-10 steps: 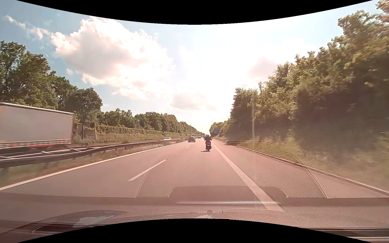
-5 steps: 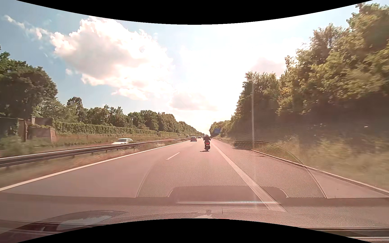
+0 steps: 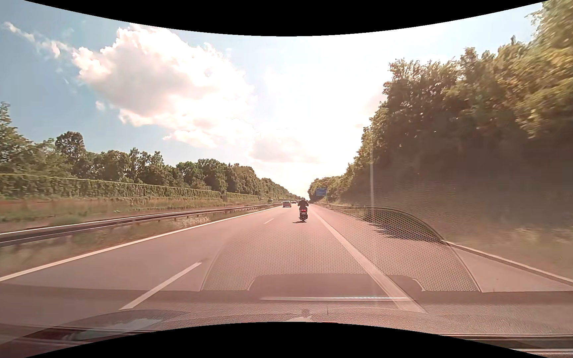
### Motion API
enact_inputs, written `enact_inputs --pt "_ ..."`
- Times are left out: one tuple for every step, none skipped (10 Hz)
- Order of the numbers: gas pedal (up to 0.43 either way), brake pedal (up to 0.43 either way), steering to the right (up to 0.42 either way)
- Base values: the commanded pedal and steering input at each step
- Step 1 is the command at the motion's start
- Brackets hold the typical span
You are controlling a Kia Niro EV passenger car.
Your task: Follow the waypoints while adhering to traffic rules and regulations
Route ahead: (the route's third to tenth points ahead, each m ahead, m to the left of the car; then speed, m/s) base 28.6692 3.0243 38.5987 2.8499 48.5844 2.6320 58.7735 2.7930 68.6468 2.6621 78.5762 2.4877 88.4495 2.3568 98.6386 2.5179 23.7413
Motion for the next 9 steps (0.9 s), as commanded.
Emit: enact_inputs --pt "0.311 0.012 -0.001" --pt "0.311 0.012 0.0" --pt "0.311 0.012 0.0" --pt "0.311 0.012 0.0" --pt "0.311 0.012 0.0" --pt "0.311 0.012 -0.001" --pt "0.311 0.012 -0.001" --pt "0.311 0.012 -0.001" --pt "0.311 0.012 -0.001"
